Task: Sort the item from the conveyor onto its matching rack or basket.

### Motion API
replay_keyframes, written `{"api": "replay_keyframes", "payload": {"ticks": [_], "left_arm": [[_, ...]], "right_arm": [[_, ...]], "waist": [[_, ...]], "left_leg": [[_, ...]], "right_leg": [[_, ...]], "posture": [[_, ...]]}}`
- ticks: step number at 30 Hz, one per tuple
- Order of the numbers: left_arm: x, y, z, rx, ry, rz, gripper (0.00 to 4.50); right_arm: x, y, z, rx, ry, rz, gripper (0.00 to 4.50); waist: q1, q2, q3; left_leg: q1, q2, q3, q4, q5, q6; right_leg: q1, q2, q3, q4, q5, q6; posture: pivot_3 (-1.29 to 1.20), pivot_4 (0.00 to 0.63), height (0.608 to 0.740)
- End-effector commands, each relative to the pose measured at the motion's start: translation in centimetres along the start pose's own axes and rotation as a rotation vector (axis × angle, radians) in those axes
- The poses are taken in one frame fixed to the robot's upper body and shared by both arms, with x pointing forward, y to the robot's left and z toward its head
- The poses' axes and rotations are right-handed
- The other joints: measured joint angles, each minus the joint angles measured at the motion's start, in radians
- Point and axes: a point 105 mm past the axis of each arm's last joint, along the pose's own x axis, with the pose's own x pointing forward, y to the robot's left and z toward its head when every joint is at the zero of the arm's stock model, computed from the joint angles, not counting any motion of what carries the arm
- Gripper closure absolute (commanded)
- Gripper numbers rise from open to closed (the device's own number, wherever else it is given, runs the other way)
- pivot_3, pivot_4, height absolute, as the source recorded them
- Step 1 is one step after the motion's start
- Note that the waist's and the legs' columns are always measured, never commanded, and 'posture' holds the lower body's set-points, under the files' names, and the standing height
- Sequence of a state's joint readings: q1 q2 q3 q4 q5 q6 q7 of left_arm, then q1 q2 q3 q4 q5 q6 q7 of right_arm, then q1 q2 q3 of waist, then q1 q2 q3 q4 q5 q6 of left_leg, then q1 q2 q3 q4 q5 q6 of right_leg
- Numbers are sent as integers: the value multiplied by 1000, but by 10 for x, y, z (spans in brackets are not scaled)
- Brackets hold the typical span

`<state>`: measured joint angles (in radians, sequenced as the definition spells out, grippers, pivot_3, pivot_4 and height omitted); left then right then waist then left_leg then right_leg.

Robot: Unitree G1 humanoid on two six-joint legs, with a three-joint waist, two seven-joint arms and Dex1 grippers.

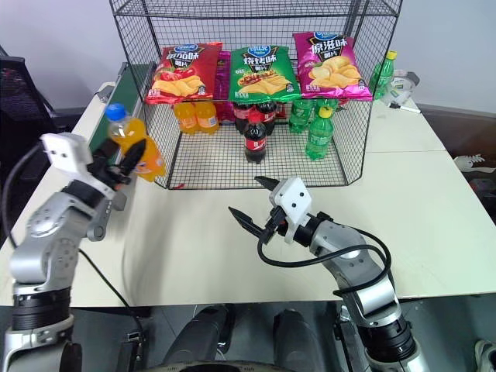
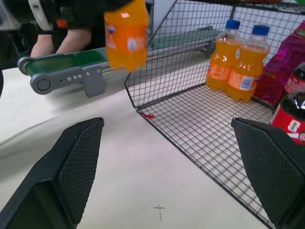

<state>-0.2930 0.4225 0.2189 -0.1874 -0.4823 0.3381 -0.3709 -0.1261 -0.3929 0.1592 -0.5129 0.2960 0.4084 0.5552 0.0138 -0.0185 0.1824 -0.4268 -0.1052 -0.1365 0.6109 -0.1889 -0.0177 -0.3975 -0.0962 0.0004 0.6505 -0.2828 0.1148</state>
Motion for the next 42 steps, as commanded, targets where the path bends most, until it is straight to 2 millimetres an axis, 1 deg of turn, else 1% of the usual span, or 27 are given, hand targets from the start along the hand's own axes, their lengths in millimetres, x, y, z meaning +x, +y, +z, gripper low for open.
{"api": "replay_keyframes", "payload": {"ticks": [1,4,7,10,14,18,23,28,31,34,35,36,42], "left_arm": [[21,-9,2,21,-62,-4,1760],[49,-20,-22,30,-42,7,1760],[68,-29,-36,15,-44,2,1760],[79,-33,-43,16,-56,8,1760],[93,-32,-52,29,-61,50,1760],[101,-27,-58,44,-71,106,1760],[109,-28,-63,21,-69,129,1760],[109,-29,-68,36,-63,145,1760],[106,-30,-73,7,-54,135,1760],[104,-30,-75,0,-55,128,842],[103,-29,-75,8,-57,126,389],[101,-28,-76,18,-59,125,87],[90,-19,-75,71,-66,142,87]], "right_arm": [[-7,-5,17,-59,-42,-45,0],[-18,-11,14,-71,-20,-86,0],[-29,-18,10,-73,-1,-117,0],[-34,-24,7,-77,7,-139,0],[-38,-25,6,-86,11,-167,0],[-41,-25,6,-93,17,-189,0],[-42,-24,6,-94,20,-186,0],[-40,-23,7,-95,19,-174,0],[-39,-24,7,-94,18,-170,0],[-39,-24,8,-93,17,-166,0],[-38,-24,8,-92,17,-164,0],[-38,-24,8,-92,17,-163,0],[-38,-23,8,-90,16,-156,0]], "waist": [[0,0,0],[2,0,0],[2,0,0],[-6,-1,0],[-4,-1,0],[-1,-1,0],[-1,-1,0],[-3,-1,0],[-3,-1,0],[-2,-1,0],[-2,-1,0],[-2,-1,0],[-4,-1,0]], "left_leg": [[0,0,0,0,0,0],[0,-1,0,0,0,0],[0,-1,0,1,0,0],[-1,-2,1,1,0,0],[-1,0,1,0,0,0],[-1,-2,0,1,0,0],[-1,-2,0,2,0,0],[-1,-2,0,1,0,1],[-1,-2,0,1,0,0],[-1,-2,0,2,0,0],[-1,-2,0,2,0,0],[0,-2,0,2,0,0],[0,-2,0,2,0,0]], "right_leg": [[0,0,0,0,0,0],[2,0,0,0,0,0],[3,0,0,0,0,1],[2,-1,0,0,0,1],[1,0,0,2,0,1],[1,1,0,2,0,1],[2,1,-1,2,0,1],[2,1,-1,2,0,1],[2,1,-1,2,0,1],[2,1,-1,3,0,1],[2,1,-1,3,0,1],[2,1,-1,3,0,1],[2,1,-1,3,0,1]], "posture": [[0,150,740],[0,150,740],[0,150,740],[0,150,740],[0,150,740],[0,150,740],[0,150,740],[0,150,740],[0,150,740],[0,150,740],[0,150,740],[0,150,740],[0,150,740]]}}
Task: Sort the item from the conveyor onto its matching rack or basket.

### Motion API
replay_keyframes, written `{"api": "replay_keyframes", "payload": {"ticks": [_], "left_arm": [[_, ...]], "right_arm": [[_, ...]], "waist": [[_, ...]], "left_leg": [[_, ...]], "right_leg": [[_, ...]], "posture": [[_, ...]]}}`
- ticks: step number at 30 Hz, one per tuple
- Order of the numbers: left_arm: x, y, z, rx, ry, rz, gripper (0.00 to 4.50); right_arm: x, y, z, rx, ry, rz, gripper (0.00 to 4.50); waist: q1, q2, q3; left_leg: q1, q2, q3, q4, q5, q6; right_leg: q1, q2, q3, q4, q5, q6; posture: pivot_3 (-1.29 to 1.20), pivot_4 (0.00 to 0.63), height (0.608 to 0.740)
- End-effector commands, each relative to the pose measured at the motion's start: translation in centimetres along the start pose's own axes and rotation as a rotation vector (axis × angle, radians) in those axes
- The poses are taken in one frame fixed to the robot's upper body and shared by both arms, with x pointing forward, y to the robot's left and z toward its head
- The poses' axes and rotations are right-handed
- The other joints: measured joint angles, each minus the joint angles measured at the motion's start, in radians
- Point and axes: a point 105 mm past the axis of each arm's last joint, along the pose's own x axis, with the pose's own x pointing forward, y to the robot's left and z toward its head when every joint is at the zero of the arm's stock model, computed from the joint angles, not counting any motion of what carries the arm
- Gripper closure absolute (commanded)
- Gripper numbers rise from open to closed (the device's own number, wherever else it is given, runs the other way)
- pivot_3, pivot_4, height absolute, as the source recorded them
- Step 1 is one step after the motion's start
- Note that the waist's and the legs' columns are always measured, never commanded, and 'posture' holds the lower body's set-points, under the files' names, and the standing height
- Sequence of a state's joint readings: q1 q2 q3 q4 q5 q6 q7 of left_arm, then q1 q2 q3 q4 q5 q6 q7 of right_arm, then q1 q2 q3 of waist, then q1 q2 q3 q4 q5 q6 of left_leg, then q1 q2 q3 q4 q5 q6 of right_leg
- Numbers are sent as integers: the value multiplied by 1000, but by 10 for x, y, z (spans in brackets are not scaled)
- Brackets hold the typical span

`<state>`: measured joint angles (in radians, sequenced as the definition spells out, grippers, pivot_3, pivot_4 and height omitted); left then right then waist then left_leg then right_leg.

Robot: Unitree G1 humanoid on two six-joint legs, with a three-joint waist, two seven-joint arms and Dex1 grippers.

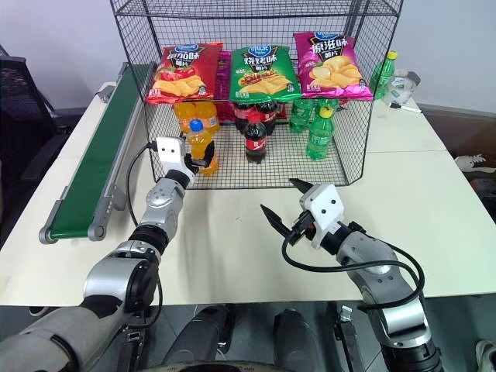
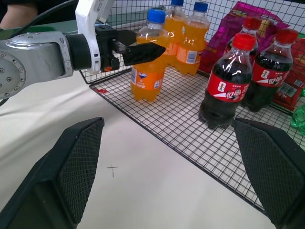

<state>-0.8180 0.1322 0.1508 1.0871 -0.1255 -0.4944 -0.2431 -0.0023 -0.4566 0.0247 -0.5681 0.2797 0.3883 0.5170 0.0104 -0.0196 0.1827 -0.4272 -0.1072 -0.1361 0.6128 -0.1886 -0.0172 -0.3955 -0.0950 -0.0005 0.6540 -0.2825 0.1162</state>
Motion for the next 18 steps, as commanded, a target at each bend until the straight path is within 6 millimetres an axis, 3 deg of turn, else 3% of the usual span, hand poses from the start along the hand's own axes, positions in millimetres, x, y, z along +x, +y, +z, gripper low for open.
{"api": "replay_keyframes", "payload": {"ticks": [1,5,12,18], "left_arm": [[-4,7,16,48,-68,-3,87],[-17,12,18,-7,-58,-32,87],[-35,12,39,-29,-65,-76,87],[-66,7,59,-57,10,-270,87]], "right_arm": [[-2,1,16,-35,-51,11,0],[0,2,16,-22,-54,25,0],[4,3,16,-9,-62,47,0],[6,4,18,-10,-65,56,0]], "waist": [[-1,0,0],[-1,0,0],[1,0,0],[-3,1,-1]], "left_leg": [[0,0,0,0,0,0],[0,0,0,0,0,0],[0,0,0,1,0,0],[1,1,0,0,0,0]], "right_leg": [[0,0,0,0,0,0],[0,0,0,0,0,0],[0,0,1,0,0,0],[0,-1,1,1,0,0]], "posture": [[0,150,740],[0,150,740],[0,150,740],[0,150,740]]}}
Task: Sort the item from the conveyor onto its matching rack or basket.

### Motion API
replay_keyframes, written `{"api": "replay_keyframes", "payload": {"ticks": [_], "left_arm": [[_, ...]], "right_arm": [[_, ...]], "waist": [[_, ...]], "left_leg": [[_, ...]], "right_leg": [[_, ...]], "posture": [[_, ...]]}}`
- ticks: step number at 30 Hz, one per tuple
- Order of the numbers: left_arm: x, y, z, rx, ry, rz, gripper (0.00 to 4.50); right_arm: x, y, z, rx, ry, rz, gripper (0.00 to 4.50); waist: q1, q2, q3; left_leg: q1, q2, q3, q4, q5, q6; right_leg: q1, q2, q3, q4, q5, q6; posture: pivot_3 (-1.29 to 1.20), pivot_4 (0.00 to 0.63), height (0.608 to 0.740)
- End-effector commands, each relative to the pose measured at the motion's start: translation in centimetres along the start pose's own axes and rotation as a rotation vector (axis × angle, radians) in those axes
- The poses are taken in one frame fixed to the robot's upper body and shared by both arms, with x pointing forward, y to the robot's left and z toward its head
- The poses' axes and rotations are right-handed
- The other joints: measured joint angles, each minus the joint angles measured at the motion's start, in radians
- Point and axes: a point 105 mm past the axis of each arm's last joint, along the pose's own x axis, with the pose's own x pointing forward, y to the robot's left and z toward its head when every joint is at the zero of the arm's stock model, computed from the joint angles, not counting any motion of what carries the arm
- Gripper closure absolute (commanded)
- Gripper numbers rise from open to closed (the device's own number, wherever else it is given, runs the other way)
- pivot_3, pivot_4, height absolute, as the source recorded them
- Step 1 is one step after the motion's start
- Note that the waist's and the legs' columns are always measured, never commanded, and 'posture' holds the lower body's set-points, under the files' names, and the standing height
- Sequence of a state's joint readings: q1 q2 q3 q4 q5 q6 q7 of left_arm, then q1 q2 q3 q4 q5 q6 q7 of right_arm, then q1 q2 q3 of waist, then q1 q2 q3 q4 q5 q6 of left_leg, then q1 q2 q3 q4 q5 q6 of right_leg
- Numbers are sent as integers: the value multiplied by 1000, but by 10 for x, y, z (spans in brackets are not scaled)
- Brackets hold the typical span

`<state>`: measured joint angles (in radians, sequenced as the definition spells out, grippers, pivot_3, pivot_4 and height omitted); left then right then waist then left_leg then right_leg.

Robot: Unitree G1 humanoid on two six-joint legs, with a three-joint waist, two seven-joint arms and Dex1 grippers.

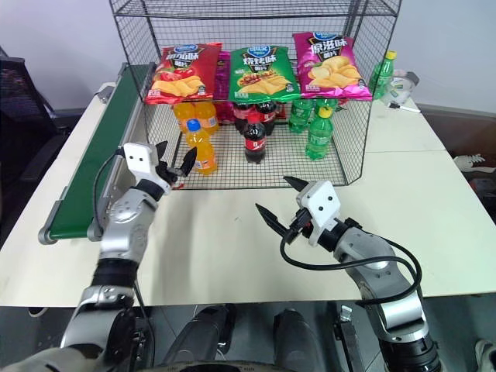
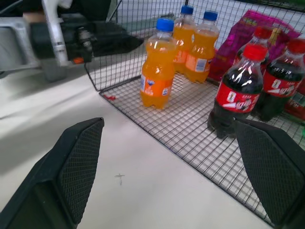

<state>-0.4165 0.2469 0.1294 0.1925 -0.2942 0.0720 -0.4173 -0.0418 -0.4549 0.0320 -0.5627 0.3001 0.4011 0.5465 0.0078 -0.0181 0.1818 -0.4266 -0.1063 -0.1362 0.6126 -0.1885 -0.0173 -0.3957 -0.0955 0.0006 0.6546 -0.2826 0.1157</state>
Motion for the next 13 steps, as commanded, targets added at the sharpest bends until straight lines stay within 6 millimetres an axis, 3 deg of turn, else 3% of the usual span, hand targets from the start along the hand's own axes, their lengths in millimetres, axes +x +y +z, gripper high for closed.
{"api": "replay_keyframes", "payload": {"ticks": [1,5,13], "left_arm": [[-17,-7,24,-5,3,-132,87],[-53,9,28,52,149,-200,87],[-87,35,34,119,233,-152,87]], "right_arm": [[1,1,11,-16,-41,10,0],[2,2,12,-13,-42,9,0],[4,3,12,1,-46,13,0]], "waist": [[-2,0,0],[-15,1,0],[-8,2,0]], "left_leg": [[0,1,0,0,0,0],[0,1,0,-1,0,0],[0,1,0,-1,0,0]], "right_leg": [[0,0,0,0,0,0],[0,0,0,0,0,0],[-2,-1,1,-2,-2,-4]], "posture": [[0,150,740],[0,150,740],[0,150,740]]}}
